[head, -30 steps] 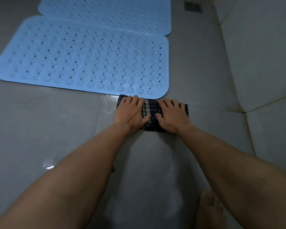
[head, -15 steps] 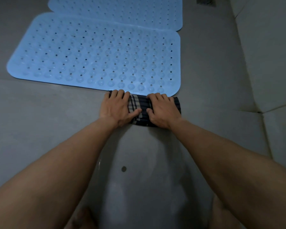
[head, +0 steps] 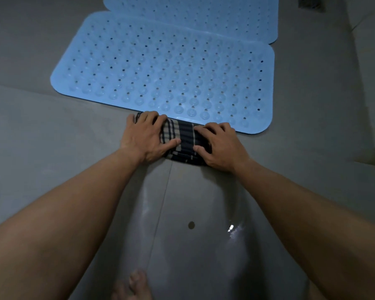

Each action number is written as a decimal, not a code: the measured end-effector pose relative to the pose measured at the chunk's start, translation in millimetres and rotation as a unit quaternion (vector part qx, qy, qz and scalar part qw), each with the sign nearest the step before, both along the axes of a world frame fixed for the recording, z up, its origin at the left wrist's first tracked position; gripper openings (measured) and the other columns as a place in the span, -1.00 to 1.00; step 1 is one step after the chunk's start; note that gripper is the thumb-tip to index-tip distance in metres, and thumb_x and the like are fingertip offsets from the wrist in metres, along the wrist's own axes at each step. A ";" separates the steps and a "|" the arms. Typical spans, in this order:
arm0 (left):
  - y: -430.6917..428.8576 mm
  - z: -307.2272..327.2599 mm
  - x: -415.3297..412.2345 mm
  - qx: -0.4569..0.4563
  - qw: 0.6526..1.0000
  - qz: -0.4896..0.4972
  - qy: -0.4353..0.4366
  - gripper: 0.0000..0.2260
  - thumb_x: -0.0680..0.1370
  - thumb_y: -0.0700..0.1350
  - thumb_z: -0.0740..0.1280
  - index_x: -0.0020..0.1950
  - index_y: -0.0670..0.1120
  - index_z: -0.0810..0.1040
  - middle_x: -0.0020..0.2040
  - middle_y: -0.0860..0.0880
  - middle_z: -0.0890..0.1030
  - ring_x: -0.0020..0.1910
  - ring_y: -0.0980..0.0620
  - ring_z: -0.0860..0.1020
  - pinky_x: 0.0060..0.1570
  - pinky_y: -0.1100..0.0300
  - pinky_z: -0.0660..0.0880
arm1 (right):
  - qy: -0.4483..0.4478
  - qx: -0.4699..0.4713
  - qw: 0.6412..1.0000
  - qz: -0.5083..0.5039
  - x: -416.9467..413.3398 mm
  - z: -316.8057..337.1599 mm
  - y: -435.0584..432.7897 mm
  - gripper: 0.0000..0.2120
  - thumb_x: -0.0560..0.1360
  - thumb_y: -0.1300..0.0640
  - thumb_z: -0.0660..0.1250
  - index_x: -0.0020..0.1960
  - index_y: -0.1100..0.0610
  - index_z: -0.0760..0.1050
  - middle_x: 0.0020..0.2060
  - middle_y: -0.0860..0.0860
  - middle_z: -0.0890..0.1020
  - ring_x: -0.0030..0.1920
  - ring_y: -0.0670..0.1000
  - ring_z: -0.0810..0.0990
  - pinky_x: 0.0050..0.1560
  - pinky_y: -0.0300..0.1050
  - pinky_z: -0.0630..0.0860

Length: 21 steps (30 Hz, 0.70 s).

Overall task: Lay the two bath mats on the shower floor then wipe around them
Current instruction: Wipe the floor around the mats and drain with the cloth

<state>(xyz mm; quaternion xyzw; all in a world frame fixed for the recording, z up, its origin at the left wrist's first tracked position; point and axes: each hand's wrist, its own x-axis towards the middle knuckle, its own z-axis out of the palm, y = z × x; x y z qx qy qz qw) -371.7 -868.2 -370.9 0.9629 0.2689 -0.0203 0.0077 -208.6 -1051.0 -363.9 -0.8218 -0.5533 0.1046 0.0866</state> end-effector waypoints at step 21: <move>114.4 4.5 -104.1 -0.030 0.997 0.070 0.026 -0.26 0.50 0.48 -0.07 0.51 0.03 0.21 0.49 0.03 0.27 0.52 0.02 0.19 0.45 -0.29 0.08 | -0.011 0.002 1.000 0.015 -113.0 -8.5 127.4 -0.44 0.61 -0.13 0.04 0.55 0.07 0.18 0.40 0.15 0.37 0.35 0.19 0.30 0.40 0.12 0.19</move>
